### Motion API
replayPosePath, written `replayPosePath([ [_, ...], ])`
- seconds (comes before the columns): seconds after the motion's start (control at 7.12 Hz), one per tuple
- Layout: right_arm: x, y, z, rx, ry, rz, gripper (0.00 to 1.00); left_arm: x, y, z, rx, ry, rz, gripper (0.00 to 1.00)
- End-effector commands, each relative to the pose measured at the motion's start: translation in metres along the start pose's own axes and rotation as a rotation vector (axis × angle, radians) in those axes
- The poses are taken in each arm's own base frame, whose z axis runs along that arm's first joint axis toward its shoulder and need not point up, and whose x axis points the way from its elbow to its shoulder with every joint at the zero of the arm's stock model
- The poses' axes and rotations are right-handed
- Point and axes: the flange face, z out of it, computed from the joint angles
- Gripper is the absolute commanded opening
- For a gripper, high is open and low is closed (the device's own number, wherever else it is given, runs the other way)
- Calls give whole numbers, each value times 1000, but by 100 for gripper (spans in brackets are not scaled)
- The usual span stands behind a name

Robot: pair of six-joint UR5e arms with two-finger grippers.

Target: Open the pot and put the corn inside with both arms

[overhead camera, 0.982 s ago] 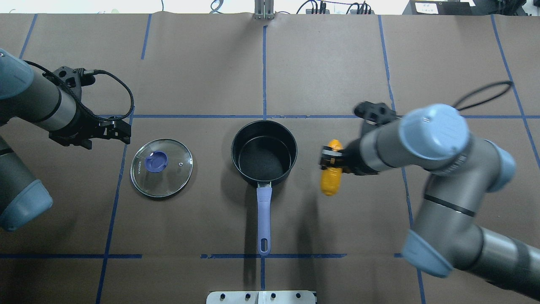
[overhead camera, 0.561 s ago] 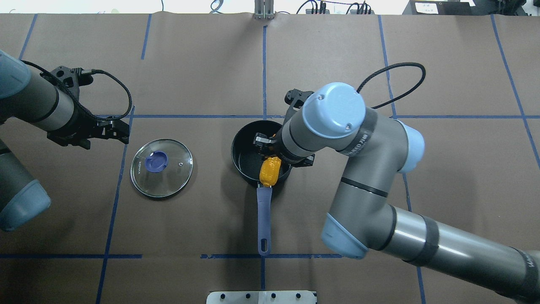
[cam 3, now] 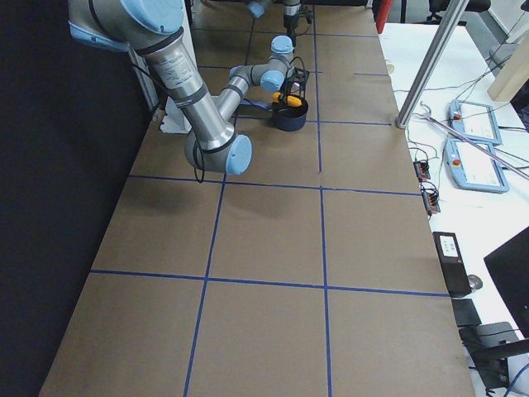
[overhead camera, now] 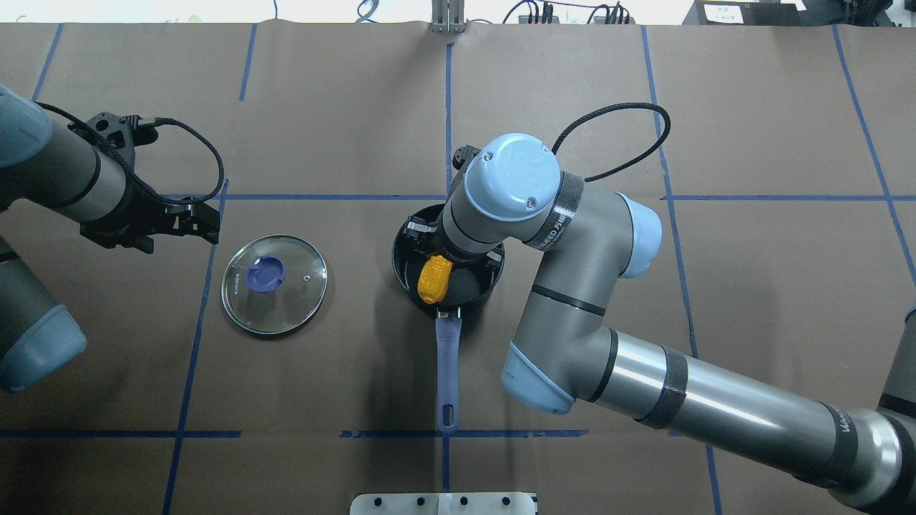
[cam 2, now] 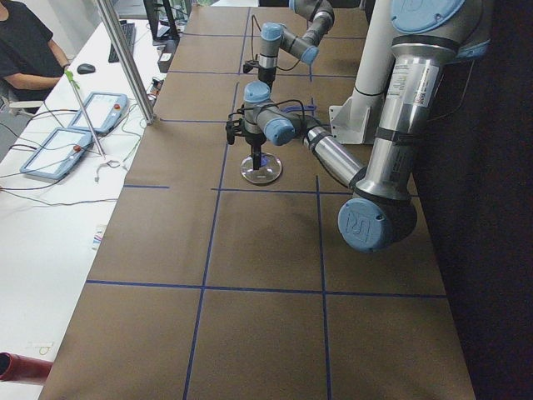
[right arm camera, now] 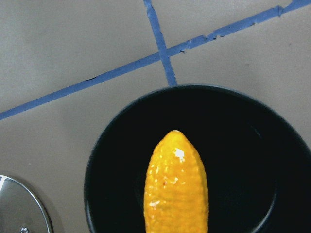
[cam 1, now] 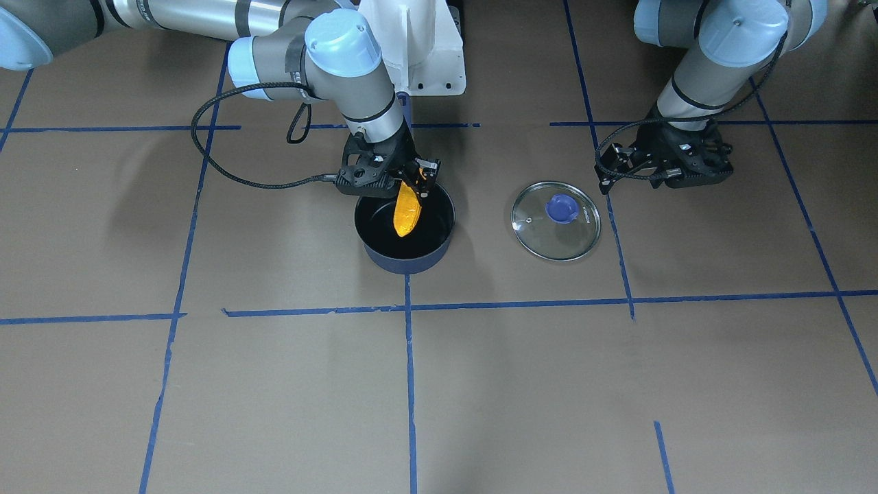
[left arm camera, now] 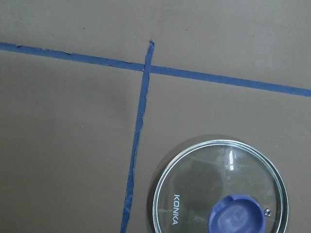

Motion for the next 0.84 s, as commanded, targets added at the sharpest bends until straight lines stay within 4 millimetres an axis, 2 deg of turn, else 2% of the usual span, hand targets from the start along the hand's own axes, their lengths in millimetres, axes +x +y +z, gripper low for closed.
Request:
replayPosePath([
  [0.0,7,-3,5,-4,15,2,100,-2,0,2,-1,-6,3,100],
  [0.14,15,-4,-2,-11,8,0,100,-14,2,8,-12,-22,2,100],
  [0.28,55,-18,-29,-23,0,3,100,-33,5,15,-26,-49,92,100],
  [0.42,111,-56,-70,-58,-9,-19,100,-72,2,17,-35,-89,177,100],
  [0.56,159,-94,-105,-66,-13,-53,100,-117,-9,8,-32,-124,255,100],
  [0.7,217,-128,-133,-62,1,-99,100,-160,-24,-9,-42,-122,321,100],
])
